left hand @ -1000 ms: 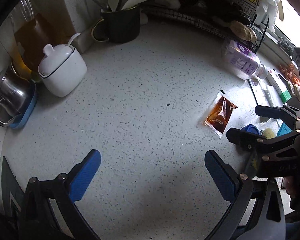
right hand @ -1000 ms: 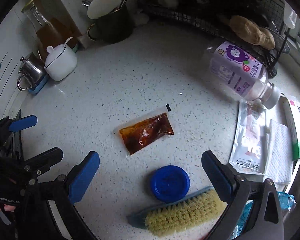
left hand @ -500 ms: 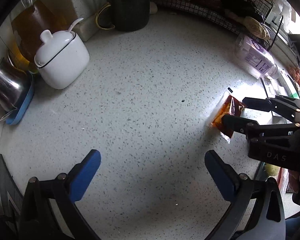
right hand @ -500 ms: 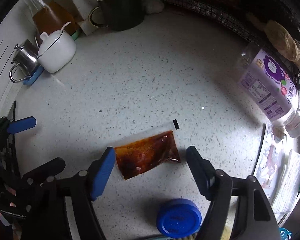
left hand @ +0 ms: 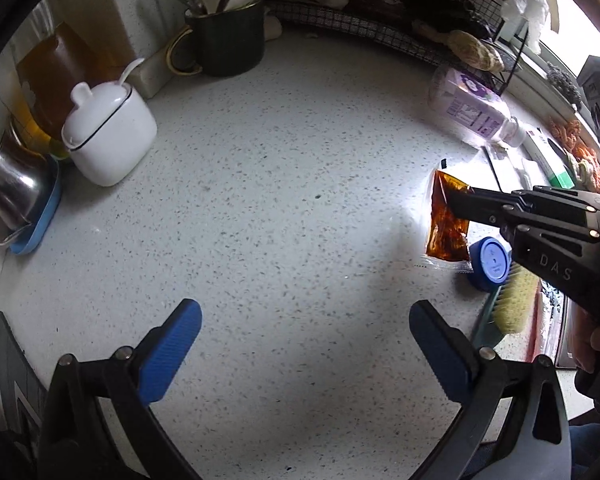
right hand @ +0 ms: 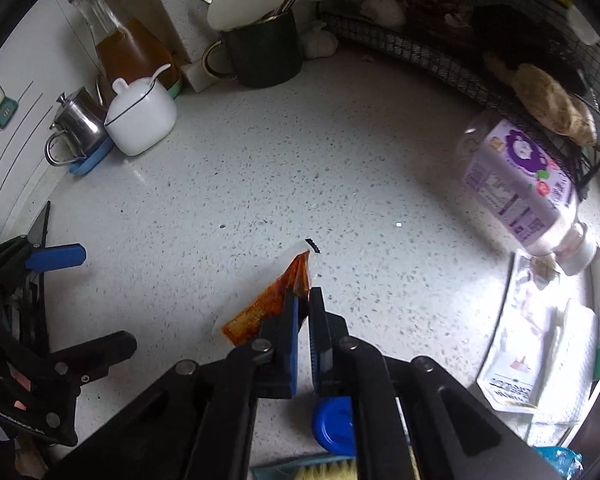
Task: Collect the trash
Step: 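Grasp the brown sauce sachet with the right gripper, then grasp the blue bottle lid with the left gripper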
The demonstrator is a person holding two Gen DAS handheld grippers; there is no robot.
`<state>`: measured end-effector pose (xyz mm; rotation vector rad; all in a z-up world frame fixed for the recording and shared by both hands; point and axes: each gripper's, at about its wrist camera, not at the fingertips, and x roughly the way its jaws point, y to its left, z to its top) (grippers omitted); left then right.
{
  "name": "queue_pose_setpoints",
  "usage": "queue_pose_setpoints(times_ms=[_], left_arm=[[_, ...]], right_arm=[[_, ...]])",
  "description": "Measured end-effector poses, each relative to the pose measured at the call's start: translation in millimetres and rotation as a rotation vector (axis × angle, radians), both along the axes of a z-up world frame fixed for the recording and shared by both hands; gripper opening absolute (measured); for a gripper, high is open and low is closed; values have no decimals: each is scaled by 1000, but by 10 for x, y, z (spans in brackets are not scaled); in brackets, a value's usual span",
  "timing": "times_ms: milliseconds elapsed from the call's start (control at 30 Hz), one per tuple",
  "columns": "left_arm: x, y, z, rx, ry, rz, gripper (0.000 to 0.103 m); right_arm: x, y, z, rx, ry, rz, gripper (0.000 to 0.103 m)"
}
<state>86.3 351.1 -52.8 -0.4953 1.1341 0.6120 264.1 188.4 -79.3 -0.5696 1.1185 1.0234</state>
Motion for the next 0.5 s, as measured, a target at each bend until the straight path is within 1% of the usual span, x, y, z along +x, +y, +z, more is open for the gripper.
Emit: queue_pose_setpoints(times_ms=[233,333,433,500], left_arm=[[504,-284,92,-9,-45,-135,103],[762,-384,91,-6,-52,-204,103],[990,-465,56,-12,-57,-270,103],[1147,-507,0,-5,-41,-313,103]], right_arm=[[120,-479,384,29,-98,-113,4],[234,-852,538,37,-126,-183,4],[278,-1035,546,26,-148,-244,4],[311,-1208,511,19,-154,-278,4]])
